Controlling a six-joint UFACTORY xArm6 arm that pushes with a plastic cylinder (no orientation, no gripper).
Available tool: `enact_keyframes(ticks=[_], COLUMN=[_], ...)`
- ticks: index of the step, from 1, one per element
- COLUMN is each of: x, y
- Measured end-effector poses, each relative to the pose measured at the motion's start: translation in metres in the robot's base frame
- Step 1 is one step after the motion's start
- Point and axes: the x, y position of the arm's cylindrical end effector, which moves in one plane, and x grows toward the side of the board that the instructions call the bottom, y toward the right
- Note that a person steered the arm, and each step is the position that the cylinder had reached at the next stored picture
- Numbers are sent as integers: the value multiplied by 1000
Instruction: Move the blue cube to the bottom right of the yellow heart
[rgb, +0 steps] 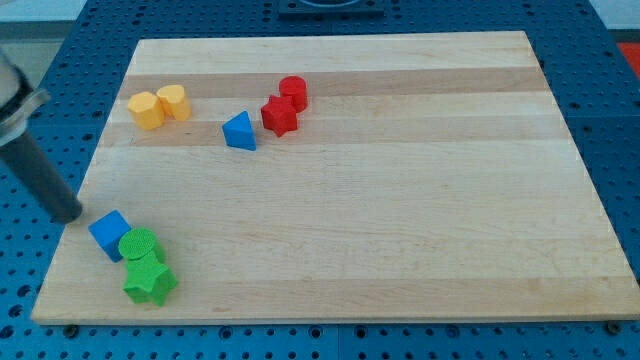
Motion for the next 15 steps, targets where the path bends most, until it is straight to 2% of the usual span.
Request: enact_keyframes(ticks=[1,2,3,5,6,7,8,10,11,12,14,15], x=[47,78,38,-83,-114,-111,-90,-27,36,53,50,33], y=[0,15,34,100,117,98,64,-1,1,6,44,77])
